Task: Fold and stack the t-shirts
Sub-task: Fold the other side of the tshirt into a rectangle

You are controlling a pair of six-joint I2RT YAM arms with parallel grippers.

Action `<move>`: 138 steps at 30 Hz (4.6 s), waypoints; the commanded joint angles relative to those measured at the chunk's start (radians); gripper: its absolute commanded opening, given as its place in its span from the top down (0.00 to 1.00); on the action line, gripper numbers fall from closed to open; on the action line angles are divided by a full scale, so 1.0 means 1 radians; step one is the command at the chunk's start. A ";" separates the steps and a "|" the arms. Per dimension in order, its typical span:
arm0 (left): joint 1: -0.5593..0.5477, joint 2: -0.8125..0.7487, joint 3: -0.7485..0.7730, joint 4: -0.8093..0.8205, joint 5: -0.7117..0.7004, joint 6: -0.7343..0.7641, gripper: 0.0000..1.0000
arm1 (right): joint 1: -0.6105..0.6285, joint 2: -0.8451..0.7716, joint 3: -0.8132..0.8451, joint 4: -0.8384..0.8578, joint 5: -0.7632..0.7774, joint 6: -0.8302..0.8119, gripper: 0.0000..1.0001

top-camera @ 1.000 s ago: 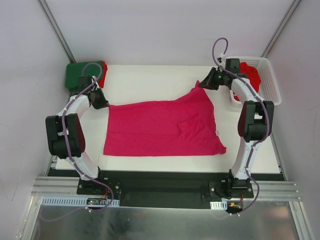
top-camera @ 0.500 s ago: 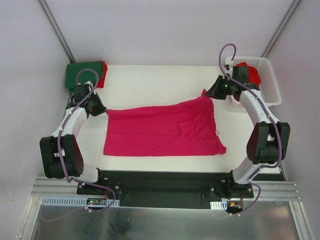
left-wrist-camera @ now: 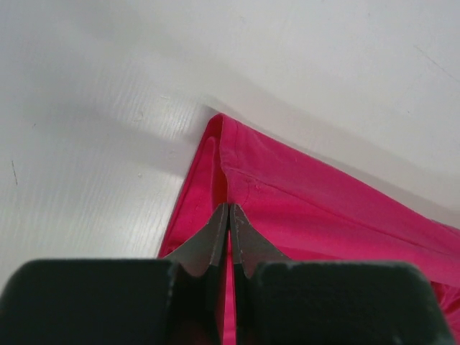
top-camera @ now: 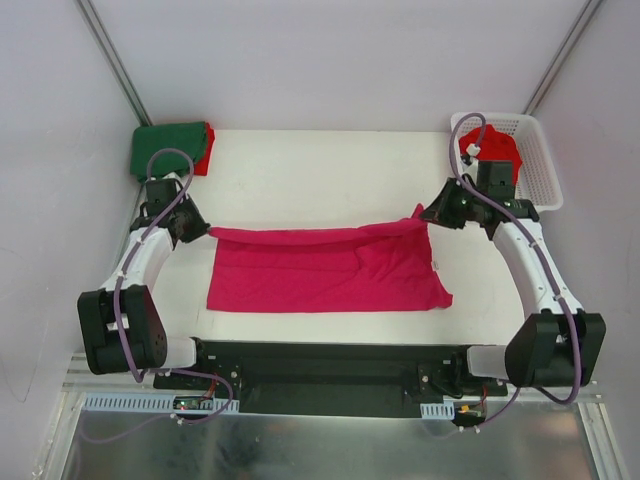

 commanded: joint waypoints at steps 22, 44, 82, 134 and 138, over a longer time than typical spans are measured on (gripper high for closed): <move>0.009 -0.307 -0.129 -0.189 -0.050 -0.001 1.00 | 0.060 -0.356 -0.212 -0.235 0.101 -0.013 0.99; 0.009 -0.462 -0.232 -0.251 -0.099 -0.072 1.00 | 0.060 -0.460 -0.241 -0.384 0.095 -0.042 0.99; 0.008 -0.720 -0.454 -0.263 -0.160 -0.303 0.78 | 0.069 -0.430 -0.343 -0.373 0.108 -0.024 0.99; 0.006 -0.577 -0.327 -0.004 0.018 -0.314 0.47 | 0.126 -0.505 -0.446 -0.457 0.177 0.097 0.43; -0.020 -0.519 -0.351 0.109 0.170 -0.320 0.58 | 0.128 -0.502 -0.449 -0.439 0.193 0.108 0.42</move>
